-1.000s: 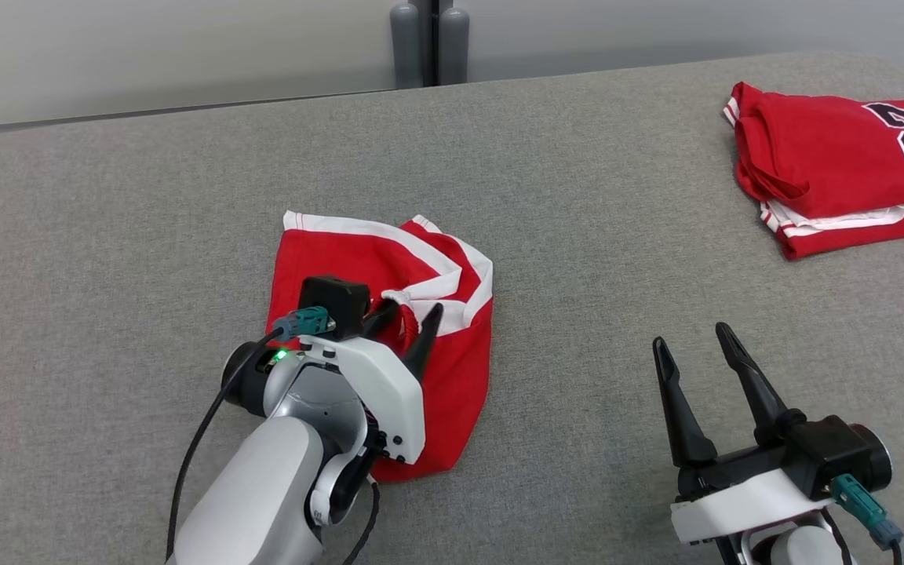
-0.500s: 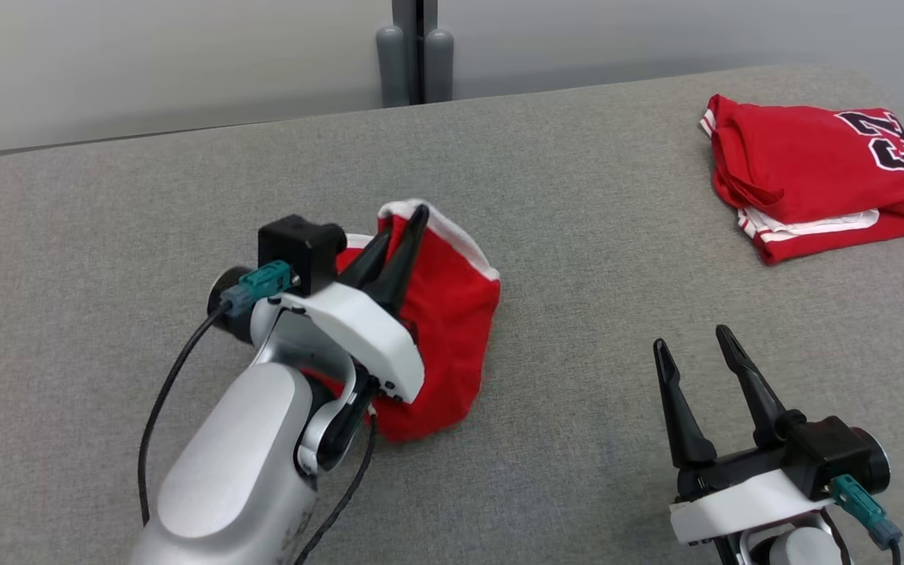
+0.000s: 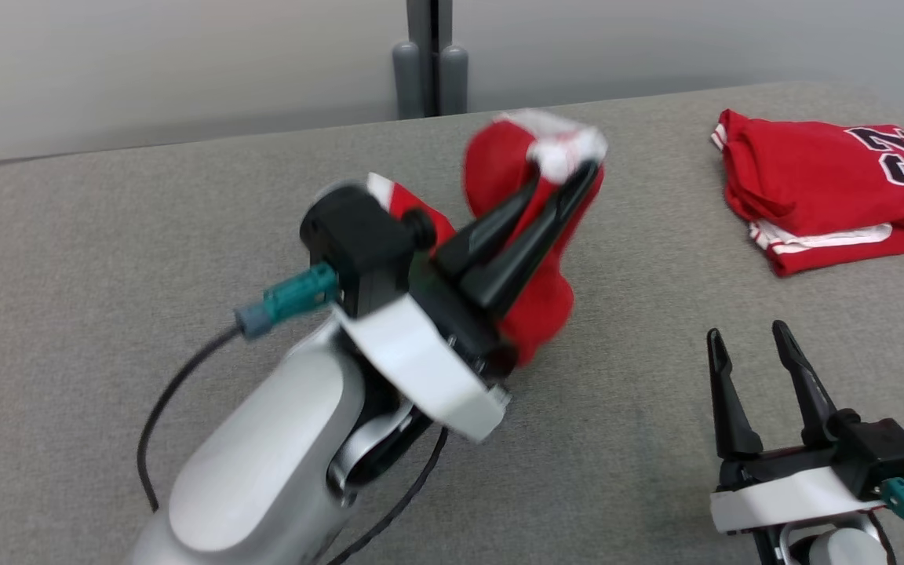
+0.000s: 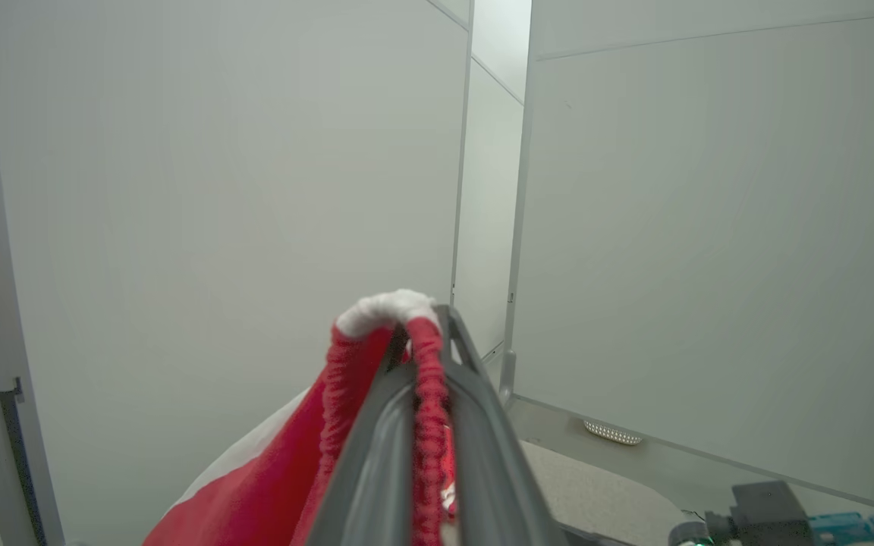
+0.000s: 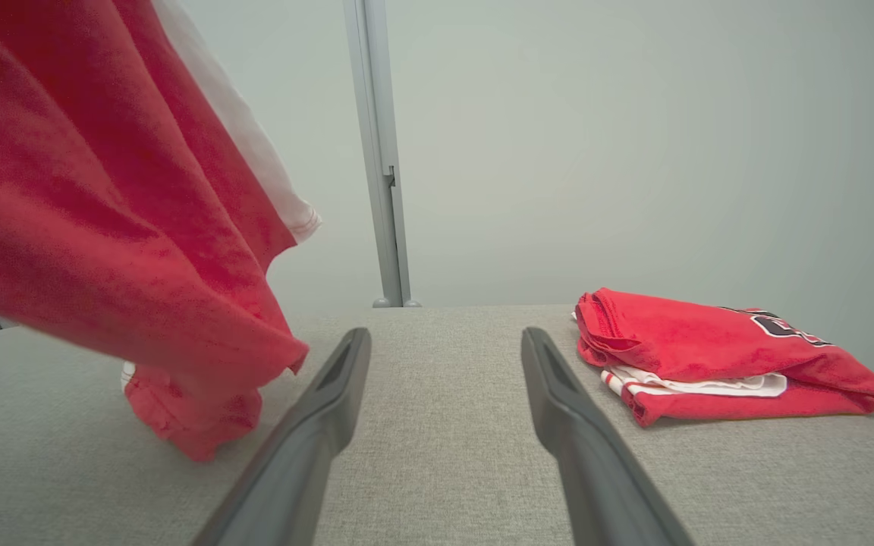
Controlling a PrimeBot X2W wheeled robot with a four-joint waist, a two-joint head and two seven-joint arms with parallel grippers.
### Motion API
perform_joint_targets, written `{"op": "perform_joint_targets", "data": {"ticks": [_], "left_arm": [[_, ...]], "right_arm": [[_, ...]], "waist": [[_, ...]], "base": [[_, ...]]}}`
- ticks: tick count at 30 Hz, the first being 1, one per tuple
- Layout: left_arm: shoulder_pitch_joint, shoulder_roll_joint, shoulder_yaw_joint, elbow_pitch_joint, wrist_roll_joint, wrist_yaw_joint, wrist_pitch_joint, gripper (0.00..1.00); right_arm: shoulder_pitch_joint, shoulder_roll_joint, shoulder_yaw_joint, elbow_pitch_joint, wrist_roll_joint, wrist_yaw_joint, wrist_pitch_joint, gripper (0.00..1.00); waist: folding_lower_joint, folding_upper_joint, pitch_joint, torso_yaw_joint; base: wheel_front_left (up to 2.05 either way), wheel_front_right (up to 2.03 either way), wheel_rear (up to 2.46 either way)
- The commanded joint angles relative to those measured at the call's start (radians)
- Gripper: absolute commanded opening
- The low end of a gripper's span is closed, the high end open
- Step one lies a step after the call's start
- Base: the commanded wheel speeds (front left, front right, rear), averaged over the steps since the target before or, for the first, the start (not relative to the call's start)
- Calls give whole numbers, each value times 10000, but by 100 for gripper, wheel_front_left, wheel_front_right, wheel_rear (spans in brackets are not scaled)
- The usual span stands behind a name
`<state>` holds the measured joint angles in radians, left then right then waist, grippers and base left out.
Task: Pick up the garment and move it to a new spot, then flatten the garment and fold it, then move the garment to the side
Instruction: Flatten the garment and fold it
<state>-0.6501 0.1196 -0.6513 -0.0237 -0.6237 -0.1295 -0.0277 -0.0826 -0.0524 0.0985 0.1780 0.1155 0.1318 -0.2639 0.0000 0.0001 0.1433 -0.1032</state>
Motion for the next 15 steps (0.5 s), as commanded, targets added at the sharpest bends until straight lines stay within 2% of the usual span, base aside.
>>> {"op": "perform_joint_targets", "data": {"ticks": [1, 4, 8, 10, 13, 14, 15], "left_arm": [[405, 318, -95, -39, -88, 13, -7, 0], [1548, 1081, -660, -43, -359, 1, -159, 0], [2709, 1750, -1481, 494, -543, -3, -802, 0], [3048, 1970, -1713, 928, -427, -4, -1154, 0], [3421, 2007, -1907, 1428, -358, -5, -1595, 0], [3526, 2005, -1965, 1523, -411, -5, -1644, 13], [3621, 2013, -2107, 1584, -534, -6, -1590, 31]], "right_arm": [[-4, -47, -98, -57, -54, -23, -5, 100], [4, -164, -417, -190, -161, -21, -5, 100], [-18, -361, -643, -244, -243, -23, -5, 100], [-21, -453, -717, -269, -257, -23, -5, 100], [-33, -554, -791, -293, -287, -23, -5, 100], [-30, -573, -793, -298, -280, -23, -5, 100], [-17, -604, -790, -296, -273, -23, -5, 100]], "waist": [[0, -1, 248, 328], [0, -1, 531, 782], [0, -1, 752, 1271], [0, -1, 790, 1479], [0, -1, 780, 1737], [0, -1, 773, 1813], [0, -1, 759, 1893]], "base": [[0, 0, 0], [0, 0, 0], [0, 0, 0], [0, 0, 0], [0, 0, 0], [0, 0, 0], [0, 0, 0]]}}
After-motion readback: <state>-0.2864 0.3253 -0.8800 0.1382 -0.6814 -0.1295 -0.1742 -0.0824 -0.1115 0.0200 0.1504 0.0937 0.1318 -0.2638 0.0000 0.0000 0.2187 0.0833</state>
